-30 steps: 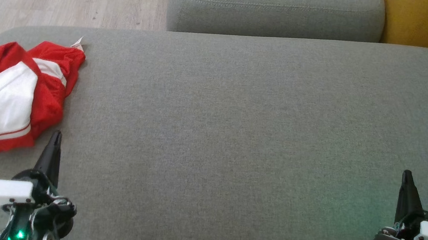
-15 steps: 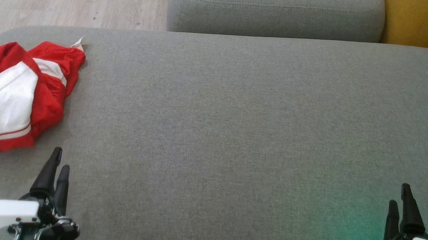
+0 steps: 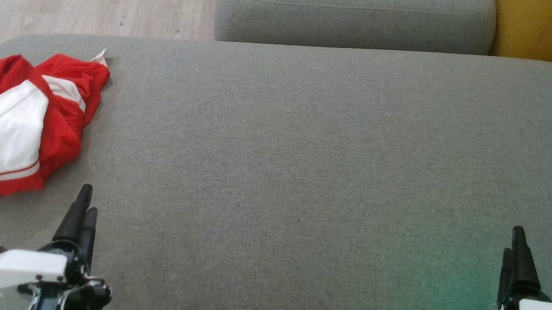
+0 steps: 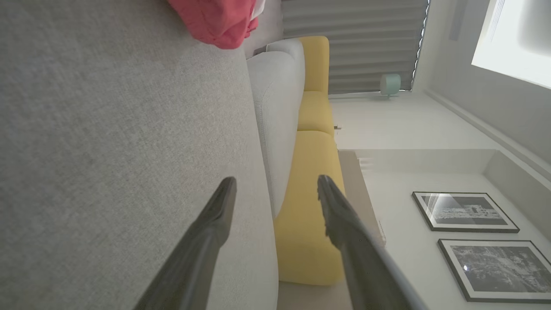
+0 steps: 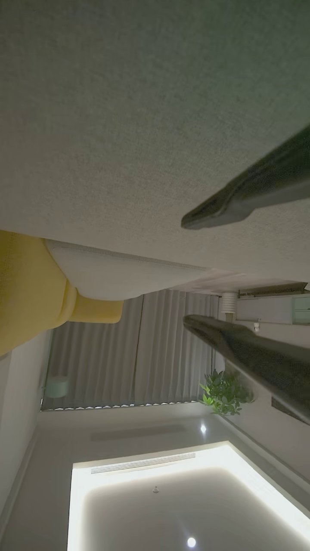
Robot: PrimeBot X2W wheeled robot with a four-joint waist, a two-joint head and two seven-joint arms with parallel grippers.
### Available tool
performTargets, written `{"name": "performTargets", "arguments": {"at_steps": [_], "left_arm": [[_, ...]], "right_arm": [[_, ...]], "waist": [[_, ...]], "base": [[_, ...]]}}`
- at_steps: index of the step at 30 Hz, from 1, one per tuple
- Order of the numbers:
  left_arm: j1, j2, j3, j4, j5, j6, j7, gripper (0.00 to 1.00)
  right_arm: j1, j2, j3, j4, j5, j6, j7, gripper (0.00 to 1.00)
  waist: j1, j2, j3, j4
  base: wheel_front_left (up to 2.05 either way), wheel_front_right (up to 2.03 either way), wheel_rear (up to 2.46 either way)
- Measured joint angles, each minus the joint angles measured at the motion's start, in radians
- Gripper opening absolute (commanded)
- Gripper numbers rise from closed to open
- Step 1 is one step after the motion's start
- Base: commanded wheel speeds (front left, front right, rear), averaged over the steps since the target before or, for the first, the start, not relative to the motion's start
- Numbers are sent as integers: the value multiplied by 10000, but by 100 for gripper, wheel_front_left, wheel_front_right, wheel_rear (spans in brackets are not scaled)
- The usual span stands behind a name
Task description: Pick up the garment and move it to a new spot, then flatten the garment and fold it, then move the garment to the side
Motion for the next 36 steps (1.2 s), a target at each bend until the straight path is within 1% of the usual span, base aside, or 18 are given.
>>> {"name": "performTargets", "arguments": {"at_steps": [2, 10, 13, 20, 27, 36], "left_arm": [[0, 0, -50, -13, 119, 8, -8, 100], [1, 2, -316, -138, 1300, 188, -265, 100], [3, 0, -439, -151, 1749, 357, -339, 100], [7, 4, -533, -169, 2821, 612, -525, 100], [15, 6, -673, -163, 3894, 723, -713, 100], [60, 21, -750, -125, 5158, 978, -968, 100]], "right_arm": [[1, 0, 6, -21, -178, 0, -61, 100], [25, -23, 222, -282, -1693, 0, -249, 100], [48, -33, 286, -362, -2205, 0, -334, 100], [242, -59, 431, -525, -3191, 0, -552, 100], [250, -105, 639, -614, -4126, 0, -761, 100], [252, -240, 976, -660, -5319, 0, -997, 100]], "waist": [[0, 0, -1, 0], [0, 0, -26, 13], [0, 0, -36, 8], [0, 0, -59, 1], [0, 0, -96, 8], [0, 0, -149, 29]], "base": [[0, 0, 0], [0, 0, 0], [0, 0, 0], [0, 0, 0], [0, 0, 0], [0, 0, 0]]}}
